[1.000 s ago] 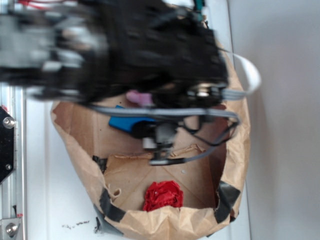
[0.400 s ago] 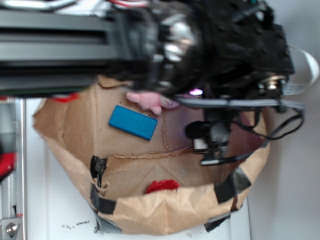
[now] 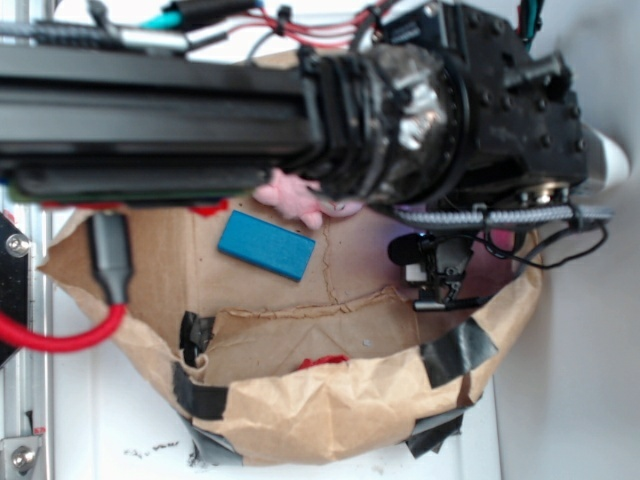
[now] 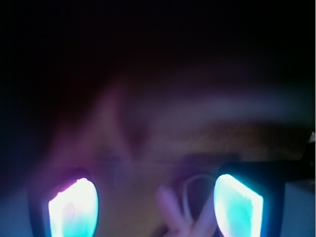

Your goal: Grab the pink bunny.

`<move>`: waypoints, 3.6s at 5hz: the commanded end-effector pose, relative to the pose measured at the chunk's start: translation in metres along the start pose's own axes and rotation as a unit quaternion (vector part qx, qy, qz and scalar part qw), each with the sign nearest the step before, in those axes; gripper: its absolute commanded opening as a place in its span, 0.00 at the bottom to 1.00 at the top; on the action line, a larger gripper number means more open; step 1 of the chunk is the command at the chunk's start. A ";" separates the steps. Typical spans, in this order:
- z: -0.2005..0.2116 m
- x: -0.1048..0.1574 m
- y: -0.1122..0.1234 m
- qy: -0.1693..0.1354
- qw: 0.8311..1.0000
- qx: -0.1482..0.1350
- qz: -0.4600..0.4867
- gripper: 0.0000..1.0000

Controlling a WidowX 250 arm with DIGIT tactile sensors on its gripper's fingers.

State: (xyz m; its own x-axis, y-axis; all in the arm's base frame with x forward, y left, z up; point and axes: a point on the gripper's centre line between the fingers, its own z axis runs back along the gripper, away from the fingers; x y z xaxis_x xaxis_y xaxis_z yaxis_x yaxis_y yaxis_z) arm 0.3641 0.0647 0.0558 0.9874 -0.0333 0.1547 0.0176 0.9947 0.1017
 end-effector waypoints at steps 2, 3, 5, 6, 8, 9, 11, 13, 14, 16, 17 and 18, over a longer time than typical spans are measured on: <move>0.017 -0.016 0.018 0.000 0.999 0.028 -0.045 1.00; 0.038 -0.014 0.025 0.039 0.998 0.005 -0.055 1.00; 0.026 -0.014 0.027 0.025 0.994 0.089 -0.060 1.00; 0.017 -0.017 0.025 0.033 0.993 0.101 -0.044 0.00; 0.028 -0.047 0.008 0.010 0.996 0.082 -0.043 0.00; 0.031 -0.050 0.006 0.007 0.996 0.077 -0.043 0.00; 0.038 -0.052 0.005 0.009 0.997 0.065 -0.036 0.00; 0.068 -0.051 0.012 0.034 0.998 0.023 -0.051 0.00; 0.075 -0.039 0.026 0.062 0.996 -0.006 -0.057 1.00; 0.051 -0.039 0.021 0.058 0.994 -0.040 -0.078 1.00; 0.041 -0.044 0.019 0.055 0.993 -0.051 -0.091 1.00; 0.041 -0.044 0.019 0.055 0.993 -0.051 -0.091 1.00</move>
State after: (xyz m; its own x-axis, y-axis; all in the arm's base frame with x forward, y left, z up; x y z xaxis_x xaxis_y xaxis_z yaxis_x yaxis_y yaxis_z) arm 0.3131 0.0700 0.0780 0.9745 -0.2243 0.0036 0.2242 0.9745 0.0032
